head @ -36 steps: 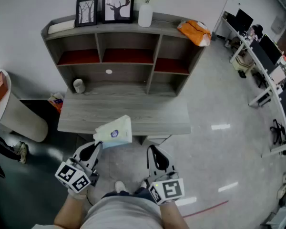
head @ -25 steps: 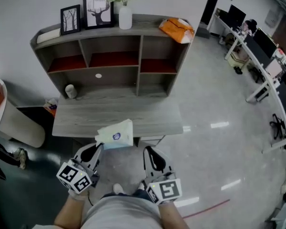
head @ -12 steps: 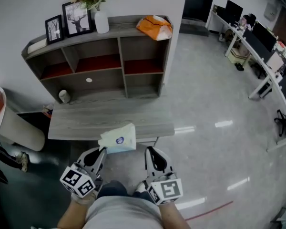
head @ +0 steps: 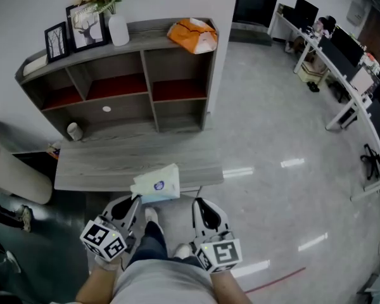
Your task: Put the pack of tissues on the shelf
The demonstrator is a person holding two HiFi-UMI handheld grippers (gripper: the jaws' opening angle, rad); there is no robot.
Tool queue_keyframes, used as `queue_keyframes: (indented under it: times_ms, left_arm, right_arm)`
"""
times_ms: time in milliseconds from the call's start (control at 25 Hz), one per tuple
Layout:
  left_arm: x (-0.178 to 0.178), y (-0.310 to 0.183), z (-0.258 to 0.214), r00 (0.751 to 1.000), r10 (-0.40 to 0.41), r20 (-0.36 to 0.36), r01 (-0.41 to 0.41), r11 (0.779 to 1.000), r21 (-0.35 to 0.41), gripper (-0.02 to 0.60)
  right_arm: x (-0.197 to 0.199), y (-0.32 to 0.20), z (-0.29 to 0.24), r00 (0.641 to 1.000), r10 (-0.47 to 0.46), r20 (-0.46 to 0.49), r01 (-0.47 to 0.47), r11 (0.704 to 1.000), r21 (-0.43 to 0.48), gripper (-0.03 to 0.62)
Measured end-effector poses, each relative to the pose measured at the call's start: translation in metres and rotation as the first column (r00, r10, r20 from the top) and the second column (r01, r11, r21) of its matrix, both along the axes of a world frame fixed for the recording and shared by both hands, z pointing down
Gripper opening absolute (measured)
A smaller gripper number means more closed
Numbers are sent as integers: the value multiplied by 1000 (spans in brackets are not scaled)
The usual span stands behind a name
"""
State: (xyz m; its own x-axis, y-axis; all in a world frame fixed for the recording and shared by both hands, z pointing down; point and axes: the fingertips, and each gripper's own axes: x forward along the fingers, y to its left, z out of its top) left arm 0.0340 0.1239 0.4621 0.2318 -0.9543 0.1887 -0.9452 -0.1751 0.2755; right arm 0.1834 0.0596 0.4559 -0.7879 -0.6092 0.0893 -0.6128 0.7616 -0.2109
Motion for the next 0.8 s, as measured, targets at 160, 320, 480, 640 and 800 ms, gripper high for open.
queue_keyframes:
  times_ms: [160,320,480,640,800]
  left_arm:
    - [-10,-24,8,1000,10,-14,-10,1000,-13,20]
    - [-26,-52,15,999,27,-33,-27,999,-27,20]
    - [-48,-83,16,998,50,-44,-51,998,-31,20]
    - [-80,-116,13,996,73,-55,-75,997,-28,20]
    - [-115,-148,7,993,109,-55,-111,994,-24,20]
  right_arm:
    - [-6,-20,6,1000,15,-17,-15,1000,-10,25]
    - [-21,-47,14,999,32,-32,-33,999,-32,25]
    - [-48,-73,14,998,37,-47,-39,999,-35,25]
    - [-84,-100,11,997,46,-57,-48,998,-37,25]
    - [-123,-126,4,996,64,-64,-66,997,-27,25]
